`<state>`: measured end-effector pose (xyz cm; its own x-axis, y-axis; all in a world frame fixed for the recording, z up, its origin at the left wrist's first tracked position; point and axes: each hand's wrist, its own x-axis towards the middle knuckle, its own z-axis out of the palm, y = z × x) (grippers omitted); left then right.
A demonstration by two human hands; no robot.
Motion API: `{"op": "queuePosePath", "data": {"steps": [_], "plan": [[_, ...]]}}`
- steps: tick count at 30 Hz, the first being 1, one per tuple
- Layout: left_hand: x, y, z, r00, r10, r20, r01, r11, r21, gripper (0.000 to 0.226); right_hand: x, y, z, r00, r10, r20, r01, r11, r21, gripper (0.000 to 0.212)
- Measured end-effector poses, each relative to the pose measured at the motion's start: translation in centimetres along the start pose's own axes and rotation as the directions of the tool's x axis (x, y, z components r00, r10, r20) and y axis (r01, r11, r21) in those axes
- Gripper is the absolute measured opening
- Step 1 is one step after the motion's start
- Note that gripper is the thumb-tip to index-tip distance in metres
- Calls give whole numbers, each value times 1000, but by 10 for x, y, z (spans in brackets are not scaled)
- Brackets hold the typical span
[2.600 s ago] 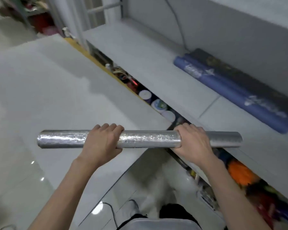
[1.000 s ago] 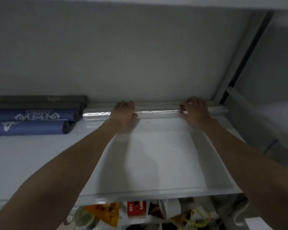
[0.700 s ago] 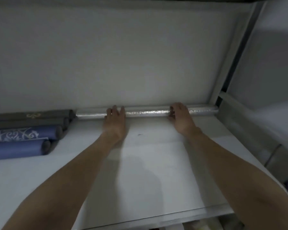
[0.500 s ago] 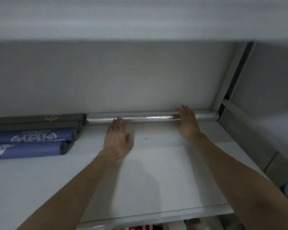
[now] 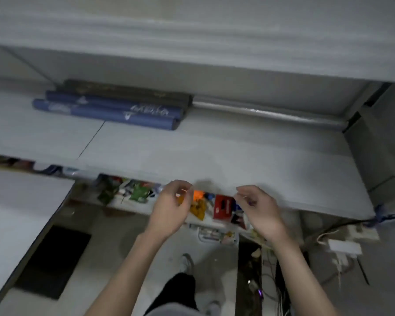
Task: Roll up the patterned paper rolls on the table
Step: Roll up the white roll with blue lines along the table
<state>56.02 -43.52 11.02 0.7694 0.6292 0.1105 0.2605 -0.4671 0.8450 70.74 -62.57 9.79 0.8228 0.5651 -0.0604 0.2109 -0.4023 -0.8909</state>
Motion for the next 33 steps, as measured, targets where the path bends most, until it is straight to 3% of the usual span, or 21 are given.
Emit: {"op": "queuePosePath", "data": {"steps": [5, 10, 17, 23, 27, 33], "plan": [[-85, -33, -47, 967, -242, -78, 236, 968, -85, 6, -51, -3, 56, 976, 5, 217, -19, 998, 63, 16], [-127, -78, -98, 864, -461, -201, 434, 885, -166, 9, -49, -16, 132, 894, 11, 448, 6, 999, -37, 15], [-158, -154, -203, 694, -598, -402, 531, 801, -274, 7, -6, -89, 289, 705, 11, 709, 123, 983, -138, 12], [-174, -217, -285, 525, -650, -550, 569, 748, -342, 15, 13, -170, 422, 554, -57, 830, 301, 944, -136, 11], [-183, -250, -311, 403, -714, -573, 610, 676, -413, 9, 20, -198, 478, 445, -80, 892, 399, 909, -118, 13], [-168, -289, -311, 244, -807, -537, 649, 547, -528, 7, 52, -200, 540, 299, 0, 954, 488, 859, -152, 14]]}}
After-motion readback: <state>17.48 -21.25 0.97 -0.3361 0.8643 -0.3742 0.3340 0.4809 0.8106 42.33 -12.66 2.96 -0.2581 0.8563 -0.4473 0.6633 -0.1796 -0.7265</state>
